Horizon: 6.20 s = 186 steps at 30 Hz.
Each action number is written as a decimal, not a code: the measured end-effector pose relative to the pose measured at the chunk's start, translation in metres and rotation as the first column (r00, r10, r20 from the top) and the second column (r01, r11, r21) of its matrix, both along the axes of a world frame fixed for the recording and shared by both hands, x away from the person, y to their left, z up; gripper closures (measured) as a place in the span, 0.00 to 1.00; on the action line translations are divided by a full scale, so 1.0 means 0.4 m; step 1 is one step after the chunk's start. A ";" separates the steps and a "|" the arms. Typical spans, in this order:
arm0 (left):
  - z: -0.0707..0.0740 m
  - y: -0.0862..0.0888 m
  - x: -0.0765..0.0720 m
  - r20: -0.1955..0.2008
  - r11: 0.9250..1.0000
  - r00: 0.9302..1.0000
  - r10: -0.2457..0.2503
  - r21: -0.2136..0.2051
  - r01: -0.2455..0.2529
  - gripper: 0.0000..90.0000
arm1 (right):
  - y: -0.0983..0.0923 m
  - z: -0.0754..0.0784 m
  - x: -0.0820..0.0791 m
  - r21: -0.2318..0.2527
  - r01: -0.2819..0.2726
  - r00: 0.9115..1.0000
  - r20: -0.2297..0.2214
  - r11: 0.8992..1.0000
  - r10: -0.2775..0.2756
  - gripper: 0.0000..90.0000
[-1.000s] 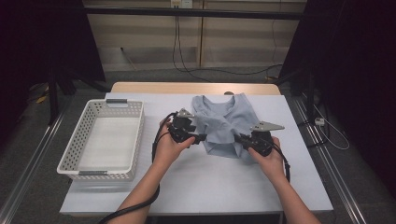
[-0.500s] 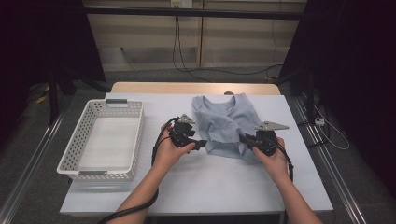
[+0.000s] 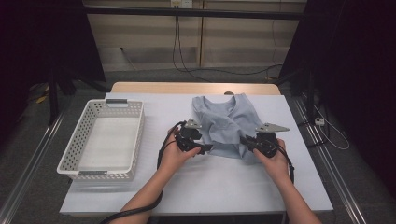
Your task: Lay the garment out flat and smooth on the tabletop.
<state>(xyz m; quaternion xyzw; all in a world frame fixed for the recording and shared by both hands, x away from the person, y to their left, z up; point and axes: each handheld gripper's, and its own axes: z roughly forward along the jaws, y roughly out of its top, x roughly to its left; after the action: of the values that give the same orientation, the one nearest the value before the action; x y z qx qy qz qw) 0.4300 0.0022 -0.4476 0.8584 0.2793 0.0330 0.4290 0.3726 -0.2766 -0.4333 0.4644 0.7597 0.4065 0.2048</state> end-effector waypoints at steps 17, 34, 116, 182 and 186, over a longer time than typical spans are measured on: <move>-0.017 -0.034 0.005 0.010 0.996 0.999 0.046 0.076 -0.046 0.77 | 0.001 0.000 -0.002 0.011 -0.001 1.000 -0.004 1.000 0.001 0.91; 0.007 -0.025 -0.004 -0.027 0.998 0.999 0.020 0.063 -0.018 0.98 | 0.000 0.003 -0.003 0.017 0.002 1.000 0.002 1.000 -0.002 0.91; 0.018 -0.054 0.021 -0.024 0.999 0.999 0.034 -0.033 -0.035 0.76 | 0.003 0.015 -0.009 0.044 0.009 1.000 0.010 0.999 -0.009 0.91; 0.088 0.134 -0.056 -0.105 0.996 0.992 0.075 -0.049 -0.080 1.00 | -0.083 0.017 -0.080 0.000 0.070 0.997 -0.027 0.998 -0.070 0.37; 0.092 0.137 -0.058 -0.102 0.996 0.992 0.073 -0.047 -0.078 1.00 | -0.107 0.009 -0.087 -0.007 0.096 0.995 -0.030 0.995 -0.097 0.45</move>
<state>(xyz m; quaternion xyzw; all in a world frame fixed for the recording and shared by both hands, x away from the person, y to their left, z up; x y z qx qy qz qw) 0.4068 0.0569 -0.4109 0.8365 0.3336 -0.0010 0.4346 0.3376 -0.3195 -0.4295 0.5061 0.7405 0.3871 0.2139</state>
